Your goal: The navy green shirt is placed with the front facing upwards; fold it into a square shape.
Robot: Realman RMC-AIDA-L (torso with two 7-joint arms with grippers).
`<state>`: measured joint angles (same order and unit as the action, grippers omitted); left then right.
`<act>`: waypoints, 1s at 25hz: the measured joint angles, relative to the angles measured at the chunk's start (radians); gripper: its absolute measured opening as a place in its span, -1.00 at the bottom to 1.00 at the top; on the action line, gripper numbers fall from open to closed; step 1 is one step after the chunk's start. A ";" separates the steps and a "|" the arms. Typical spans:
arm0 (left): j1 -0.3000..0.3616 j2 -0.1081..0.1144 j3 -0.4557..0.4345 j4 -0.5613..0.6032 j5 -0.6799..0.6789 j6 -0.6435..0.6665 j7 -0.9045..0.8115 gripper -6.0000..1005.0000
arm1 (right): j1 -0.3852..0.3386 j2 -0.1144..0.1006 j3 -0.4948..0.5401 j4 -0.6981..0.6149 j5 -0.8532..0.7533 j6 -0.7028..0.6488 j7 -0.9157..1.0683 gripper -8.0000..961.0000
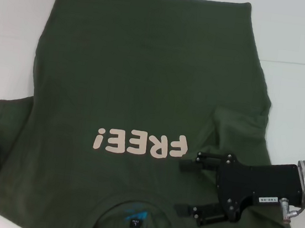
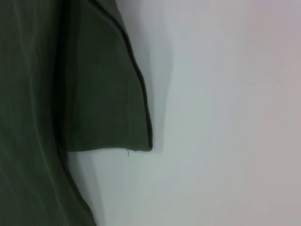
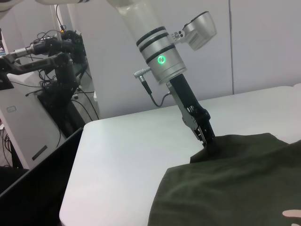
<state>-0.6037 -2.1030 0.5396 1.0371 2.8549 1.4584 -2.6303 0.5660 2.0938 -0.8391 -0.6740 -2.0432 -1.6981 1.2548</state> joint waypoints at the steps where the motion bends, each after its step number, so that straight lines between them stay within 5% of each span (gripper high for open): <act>1: 0.000 0.000 0.000 0.001 0.000 0.000 0.000 -0.30 | 0.000 0.000 0.000 0.000 0.000 0.000 0.000 0.94; 8: 0.000 -0.002 0.001 0.003 0.000 -0.001 0.002 -0.92 | 0.000 0.000 0.000 0.001 0.000 0.000 0.000 0.94; 25: 0.038 0.009 -0.005 0.082 0.003 -0.115 0.009 -0.90 | 0.000 0.001 0.000 0.006 0.013 0.002 -0.001 0.94</act>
<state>-0.5660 -2.0937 0.5350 1.1192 2.8579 1.3435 -2.6210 0.5660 2.0953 -0.8391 -0.6677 -2.0302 -1.6962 1.2535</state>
